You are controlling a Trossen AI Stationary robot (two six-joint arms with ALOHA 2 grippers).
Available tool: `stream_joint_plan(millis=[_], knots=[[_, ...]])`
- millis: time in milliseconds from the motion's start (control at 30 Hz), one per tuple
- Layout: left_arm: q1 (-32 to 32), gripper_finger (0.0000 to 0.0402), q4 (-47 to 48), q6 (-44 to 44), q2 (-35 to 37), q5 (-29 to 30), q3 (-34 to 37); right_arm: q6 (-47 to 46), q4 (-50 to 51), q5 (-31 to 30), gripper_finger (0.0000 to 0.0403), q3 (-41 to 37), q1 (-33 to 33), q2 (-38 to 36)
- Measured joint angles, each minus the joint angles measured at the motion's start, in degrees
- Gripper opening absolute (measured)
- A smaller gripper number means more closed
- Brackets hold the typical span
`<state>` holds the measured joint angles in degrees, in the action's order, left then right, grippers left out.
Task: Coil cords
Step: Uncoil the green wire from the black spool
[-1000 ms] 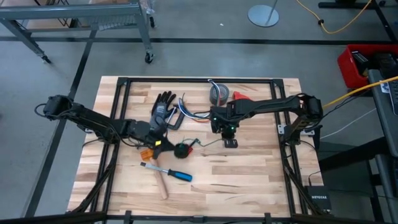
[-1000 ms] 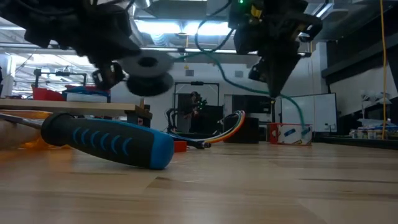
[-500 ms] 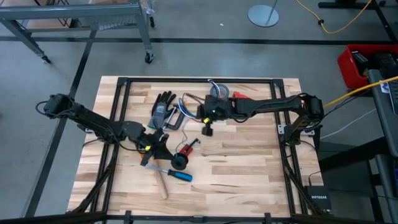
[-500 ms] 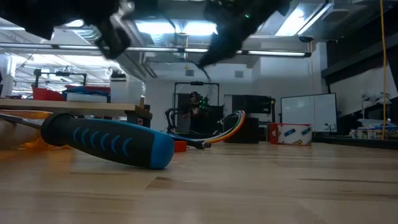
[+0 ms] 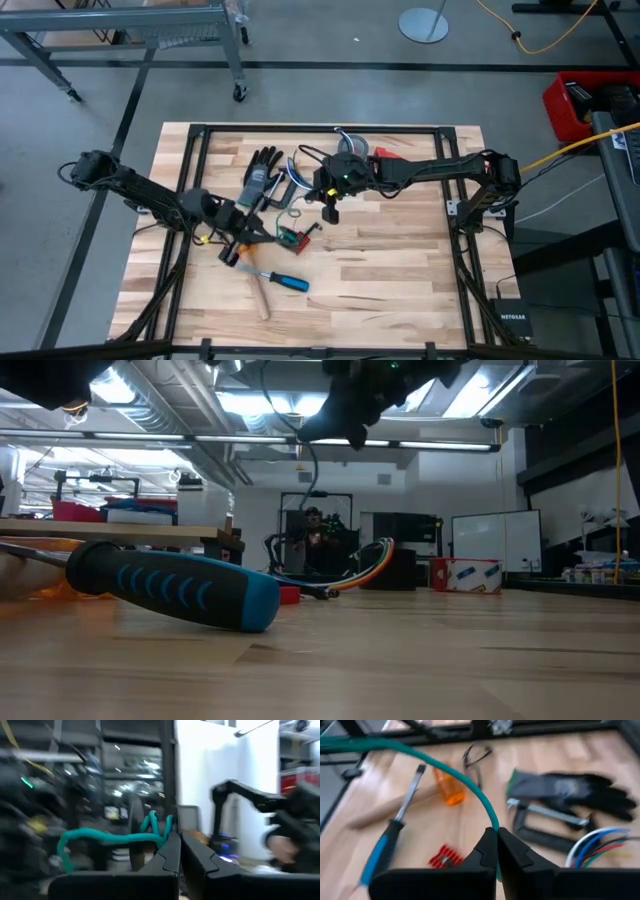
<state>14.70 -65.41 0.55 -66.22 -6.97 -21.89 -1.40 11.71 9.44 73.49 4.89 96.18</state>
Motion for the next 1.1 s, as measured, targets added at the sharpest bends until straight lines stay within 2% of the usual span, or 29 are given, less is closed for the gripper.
stream_joint_plan(millis=[233, 367, 467, 600, 700, 900, 1100], knots=[[0.0, 0.0, -4.36, 6.78, -0.02, 8.31, 0.0, -1.6, 11.2, 11.75, 0.0005, 0.07, 0.0, 0.0], [0.0, 0.0, -2.97, 6.93, -0.02, 15.53, 0.0, -1.5, 20.91, 18.29, 0.0005, 0.07, 0.0, 0.0], [0.0, 0.0, -0.57, 5.9, 0.02, 21.35, 0.0, -1.35, 29.4, 20.15, 0.0005, 0.07, 0.0, 0.0], [0.0, 0.0, 3.06, 2.66, 0.2, 29.71, 0.0, 0.31, 40.21, 20.1, 0.0005, 0.07, 0.0, 0.0], [-0.02, 0.0, 6.59, -0.19, 0.22, 33.16, -0.01, 0.7, 46.65, 18.67, 0.0005, 0.07, 0.0, 0.0], [-0.11, 0.0, 19.29, -9.84, 0.22, 34.45, -0.02, 1.87, 57.36, 12.76, 0.0005, 0.07, 0.0, 0.0], [-0.11, 0.0, 33.17, -23.33, 0.22, 33.89, -0.02, 1.95, 63.13, 6.12, 0.0005, 0.07, 0.0, 0.02]])
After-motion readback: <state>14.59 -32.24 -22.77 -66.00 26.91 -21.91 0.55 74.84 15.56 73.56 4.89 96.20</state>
